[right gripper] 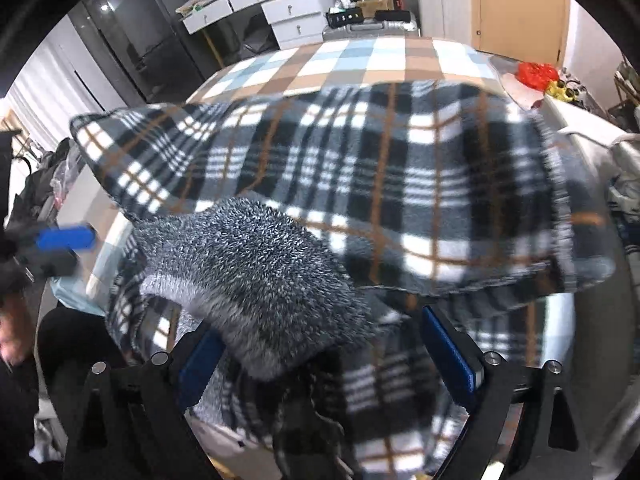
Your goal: Fold large clothes
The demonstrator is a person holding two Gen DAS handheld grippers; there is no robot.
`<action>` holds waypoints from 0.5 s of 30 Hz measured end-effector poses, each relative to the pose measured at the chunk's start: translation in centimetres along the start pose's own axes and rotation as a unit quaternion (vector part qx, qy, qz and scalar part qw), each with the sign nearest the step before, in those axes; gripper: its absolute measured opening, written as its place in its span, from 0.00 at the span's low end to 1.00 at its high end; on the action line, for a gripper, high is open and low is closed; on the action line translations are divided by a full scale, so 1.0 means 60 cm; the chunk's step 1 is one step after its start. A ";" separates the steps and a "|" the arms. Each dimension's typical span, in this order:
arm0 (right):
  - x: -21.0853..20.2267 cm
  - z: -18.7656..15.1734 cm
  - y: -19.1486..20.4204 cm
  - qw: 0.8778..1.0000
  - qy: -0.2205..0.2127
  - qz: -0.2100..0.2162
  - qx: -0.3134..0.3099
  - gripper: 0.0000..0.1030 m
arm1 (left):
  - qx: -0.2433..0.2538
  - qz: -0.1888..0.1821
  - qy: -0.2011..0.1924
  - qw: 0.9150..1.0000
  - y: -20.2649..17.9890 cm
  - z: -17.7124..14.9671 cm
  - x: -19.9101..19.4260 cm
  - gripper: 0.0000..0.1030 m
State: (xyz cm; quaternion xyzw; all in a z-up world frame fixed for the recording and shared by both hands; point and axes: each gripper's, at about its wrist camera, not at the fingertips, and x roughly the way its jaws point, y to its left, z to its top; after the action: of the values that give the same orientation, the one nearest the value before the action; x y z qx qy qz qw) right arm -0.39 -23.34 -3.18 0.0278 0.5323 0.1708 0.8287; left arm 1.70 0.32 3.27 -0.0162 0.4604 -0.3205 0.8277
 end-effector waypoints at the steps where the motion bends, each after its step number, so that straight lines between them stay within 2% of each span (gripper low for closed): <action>1: -0.008 0.002 -0.008 1.000 -0.003 -0.004 0.006 0.92 | 0.007 0.015 -0.011 1.000 0.001 0.018 -0.008 0.30; 3: -0.021 0.005 -0.015 1.000 -0.007 -0.008 0.014 0.92 | 0.005 0.049 -0.032 0.998 0.014 0.061 -0.021 0.52; 5: -0.039 0.021 -0.021 1.000 -0.019 -0.003 0.017 0.92 | -0.021 0.069 -0.051 0.996 0.048 0.098 -0.029 0.54; 8: -0.072 0.047 -0.030 0.998 -0.054 0.015 0.030 0.92 | -0.040 0.077 -0.031 0.996 0.069 0.109 -0.003 0.54; 10: -0.092 0.069 -0.037 0.996 -0.077 0.021 0.037 0.92 | -0.056 0.062 -0.010 0.996 0.099 0.092 0.013 0.54; 11: -0.098 0.077 -0.040 0.995 -0.087 0.021 0.038 0.94 | -0.074 0.053 0.016 0.996 0.120 0.093 0.037 0.54; 12: -0.100 0.090 -0.046 0.995 -0.094 0.020 0.041 0.95 | -0.089 0.051 0.029 0.994 0.134 0.063 0.045 0.54; 15: -0.068 0.125 -0.052 0.996 -0.077 -0.005 0.045 0.95 | -0.117 0.063 0.056 0.990 0.159 0.014 0.072 0.54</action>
State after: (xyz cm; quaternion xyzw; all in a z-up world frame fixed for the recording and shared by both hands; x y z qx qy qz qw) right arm 5.58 -26.52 2.89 0.0757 0.4743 0.1403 0.8658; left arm 8.89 5.31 -2.53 -0.0661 0.5404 -0.2118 0.8116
